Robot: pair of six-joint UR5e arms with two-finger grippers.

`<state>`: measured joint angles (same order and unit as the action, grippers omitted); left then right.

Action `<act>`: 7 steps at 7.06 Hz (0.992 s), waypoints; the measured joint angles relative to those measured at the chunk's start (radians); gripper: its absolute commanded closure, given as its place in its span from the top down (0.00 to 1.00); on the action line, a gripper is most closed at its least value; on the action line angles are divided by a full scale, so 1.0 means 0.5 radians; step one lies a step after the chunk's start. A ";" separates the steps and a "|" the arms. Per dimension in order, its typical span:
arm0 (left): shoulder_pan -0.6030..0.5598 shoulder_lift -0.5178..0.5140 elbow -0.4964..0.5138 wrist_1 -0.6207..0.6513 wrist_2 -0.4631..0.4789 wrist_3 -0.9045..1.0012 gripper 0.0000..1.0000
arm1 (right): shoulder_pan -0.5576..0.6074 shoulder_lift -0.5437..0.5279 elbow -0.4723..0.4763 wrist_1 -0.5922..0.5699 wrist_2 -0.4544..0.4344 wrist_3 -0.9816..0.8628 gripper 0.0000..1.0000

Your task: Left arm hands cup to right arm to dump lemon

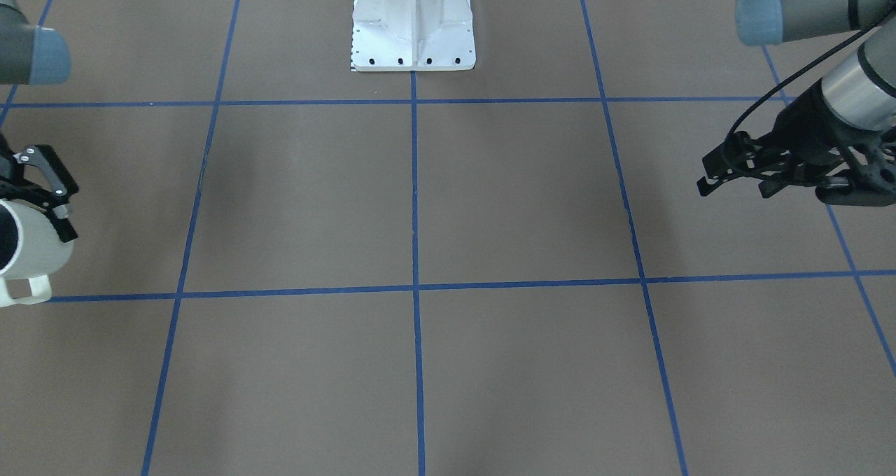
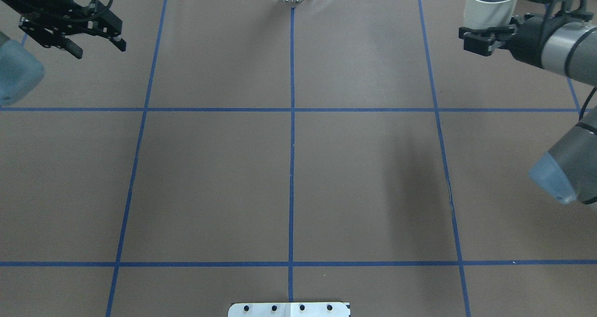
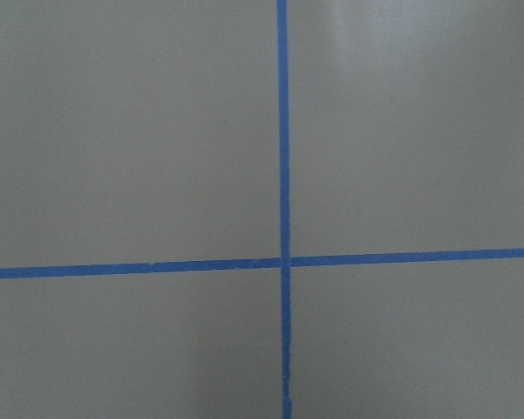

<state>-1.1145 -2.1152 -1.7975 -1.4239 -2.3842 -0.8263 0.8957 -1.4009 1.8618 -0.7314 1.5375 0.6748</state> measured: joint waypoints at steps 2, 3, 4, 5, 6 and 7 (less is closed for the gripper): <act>0.163 -0.298 0.130 -0.007 -0.002 -0.261 1.00 | -0.452 0.288 0.052 -0.493 -0.596 -0.049 0.00; 0.216 -0.417 0.204 -0.009 -0.002 -0.324 1.00 | -0.633 0.447 0.035 -0.712 -0.822 -0.046 0.00; 0.239 -0.516 0.279 -0.014 -0.003 -0.356 1.00 | -0.752 0.573 -0.021 -0.825 -0.966 -0.034 0.00; 0.248 -0.621 0.381 -0.021 -0.004 -0.369 1.00 | -0.825 0.692 -0.123 -0.864 -1.062 -0.009 0.00; 0.252 -0.723 0.498 -0.026 -0.017 -0.376 1.00 | -0.870 0.818 -0.255 -0.878 -1.127 0.035 0.00; 0.254 -0.786 0.583 -0.041 -0.046 -0.407 1.00 | -0.907 0.924 -0.366 -0.883 -1.199 0.088 0.00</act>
<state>-0.9877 -2.5083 -1.5061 -1.4444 -2.4074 -1.0300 0.4420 -0.9389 1.6786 -1.1730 0.9378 0.7190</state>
